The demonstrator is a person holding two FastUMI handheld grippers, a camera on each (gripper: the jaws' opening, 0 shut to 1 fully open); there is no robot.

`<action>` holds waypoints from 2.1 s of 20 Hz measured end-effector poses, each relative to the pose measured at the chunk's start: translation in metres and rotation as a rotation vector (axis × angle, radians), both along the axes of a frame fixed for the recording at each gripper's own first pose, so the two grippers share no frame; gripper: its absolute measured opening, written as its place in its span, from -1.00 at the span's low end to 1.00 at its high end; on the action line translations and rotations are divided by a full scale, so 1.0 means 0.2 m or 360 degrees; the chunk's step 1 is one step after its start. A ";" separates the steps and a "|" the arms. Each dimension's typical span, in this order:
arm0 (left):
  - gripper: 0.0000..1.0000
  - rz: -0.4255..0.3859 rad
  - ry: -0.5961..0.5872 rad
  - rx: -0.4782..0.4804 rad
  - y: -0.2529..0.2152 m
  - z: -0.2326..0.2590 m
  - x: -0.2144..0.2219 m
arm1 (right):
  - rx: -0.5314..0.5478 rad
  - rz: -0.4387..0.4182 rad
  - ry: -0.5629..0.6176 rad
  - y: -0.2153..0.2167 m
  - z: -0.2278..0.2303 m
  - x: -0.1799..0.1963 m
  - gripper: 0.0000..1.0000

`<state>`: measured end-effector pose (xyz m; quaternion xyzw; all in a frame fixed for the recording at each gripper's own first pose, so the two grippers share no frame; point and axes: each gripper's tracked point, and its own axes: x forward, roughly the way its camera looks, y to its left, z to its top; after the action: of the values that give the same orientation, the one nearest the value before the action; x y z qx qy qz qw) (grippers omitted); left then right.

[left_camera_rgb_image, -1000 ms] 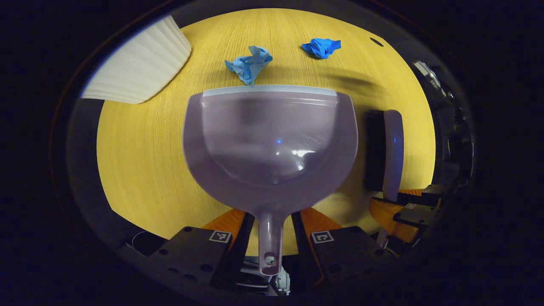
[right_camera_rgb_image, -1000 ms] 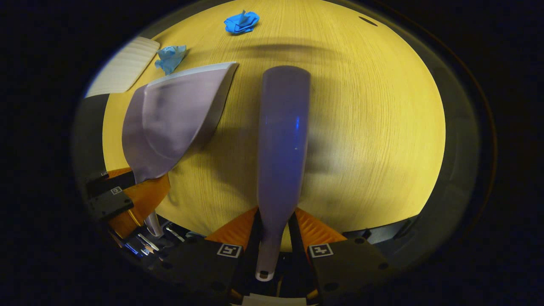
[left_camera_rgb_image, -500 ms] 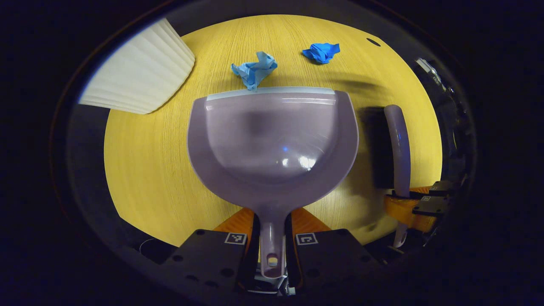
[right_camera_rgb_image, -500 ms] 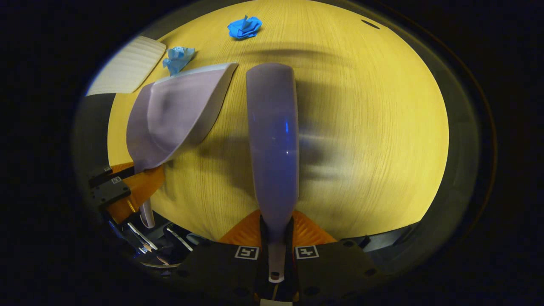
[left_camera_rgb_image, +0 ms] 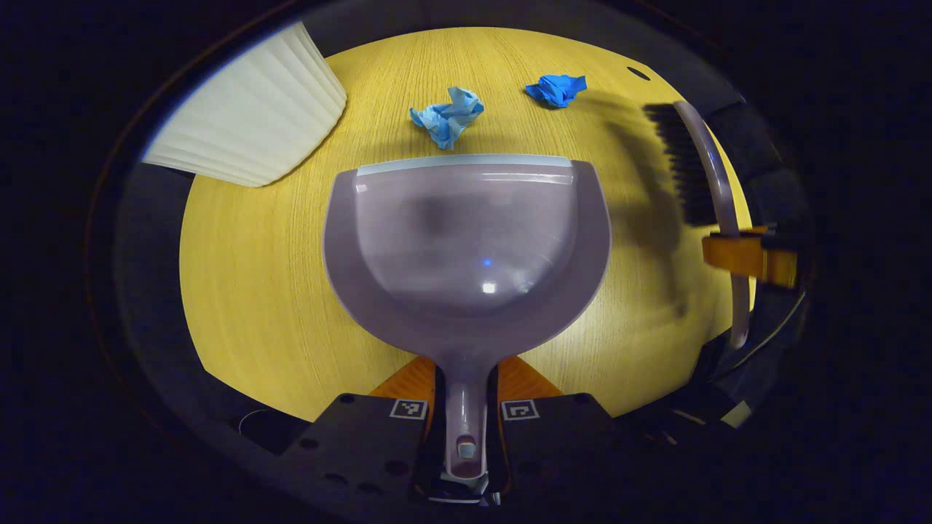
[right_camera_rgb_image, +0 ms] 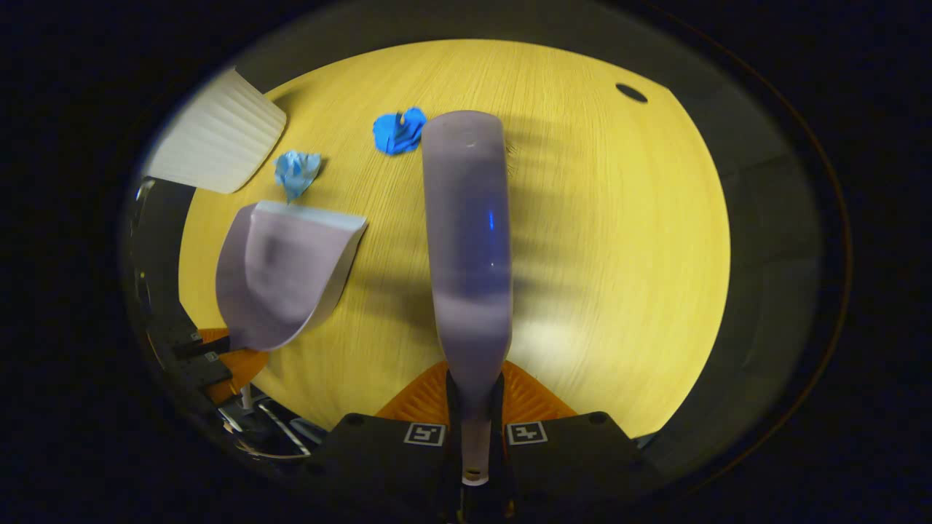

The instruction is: Pick up the small broom and dustpan from the desktop, sweep the trash into the dustpan with the broom, and then empty the trash into the garbage bin.

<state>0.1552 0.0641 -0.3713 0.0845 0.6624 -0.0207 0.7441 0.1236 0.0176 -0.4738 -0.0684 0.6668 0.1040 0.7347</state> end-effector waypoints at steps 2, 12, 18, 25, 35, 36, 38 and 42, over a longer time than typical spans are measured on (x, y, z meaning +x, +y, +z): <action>-0.59 -0.0043 0.0003 0.0016 0.03 0.01 0.00 | -0.0072 0.0063 -0.0089 -0.04 0.00 0.26 -0.68; -0.59 -0.0253 0.0054 0.0141 0.16 0.02 0.05 | -0.0199 0.0728 -0.0013 0.12 -0.11 0.93 -0.69; -0.59 -0.0364 0.0098 0.0188 0.22 0.01 0.04 | -0.0108 0.1185 0.0151 0.43 -0.23 0.80 -0.69; -0.60 -0.0507 0.0092 0.0269 0.28 0.01 0.01 | -0.0014 0.1792 0.0356 0.67 -0.14 0.45 -0.67; -0.59 -0.0531 0.0012 0.0239 0.23 0.02 0.04 | 0.0437 0.1511 0.0699 0.67 0.00 0.21 -0.68; -0.59 -0.0515 -0.0001 0.0243 0.22 0.03 0.05 | 0.0433 0.1517 0.0631 0.65 0.01 0.25 -0.67; -0.59 -0.0515 -0.0058 0.0253 0.23 0.02 0.06 | 0.0427 0.1474 0.0448 0.62 0.04 0.33 -0.68; -0.59 -0.0457 -0.0200 0.0265 0.21 0.02 0.10 | 0.0449 0.1259 0.0202 0.48 0.26 0.42 -0.68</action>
<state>0.1752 0.1058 -0.3671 0.2407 0.5952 -0.0663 0.7639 0.2081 0.1144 -0.4223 -0.2112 0.6123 0.4722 0.5979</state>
